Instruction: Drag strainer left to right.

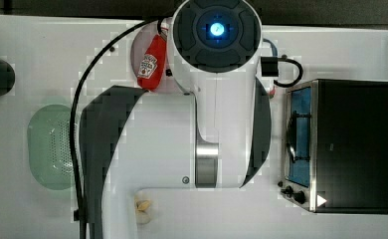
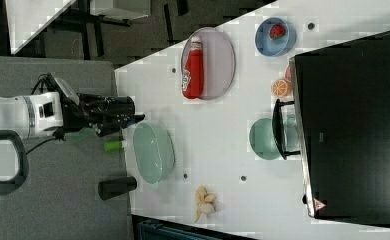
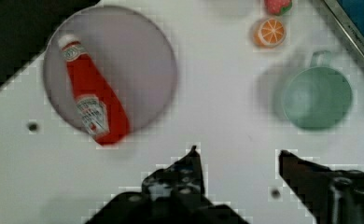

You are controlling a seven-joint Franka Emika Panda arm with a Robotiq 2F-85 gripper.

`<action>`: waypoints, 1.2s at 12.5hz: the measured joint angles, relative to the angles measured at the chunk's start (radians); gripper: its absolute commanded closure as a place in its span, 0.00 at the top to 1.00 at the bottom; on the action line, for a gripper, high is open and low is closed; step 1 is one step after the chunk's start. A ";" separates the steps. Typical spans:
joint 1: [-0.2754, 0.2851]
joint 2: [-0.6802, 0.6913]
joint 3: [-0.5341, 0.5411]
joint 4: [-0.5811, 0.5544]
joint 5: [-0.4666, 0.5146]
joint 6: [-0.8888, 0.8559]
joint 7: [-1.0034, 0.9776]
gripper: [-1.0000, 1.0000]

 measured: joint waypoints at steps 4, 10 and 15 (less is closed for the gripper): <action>-0.016 -0.370 -0.003 -0.257 0.005 -0.146 0.137 1.00; -0.023 -0.412 0.208 -0.202 0.027 0.009 0.264 1.00; 0.004 -0.155 0.463 -0.274 0.027 0.148 0.564 1.00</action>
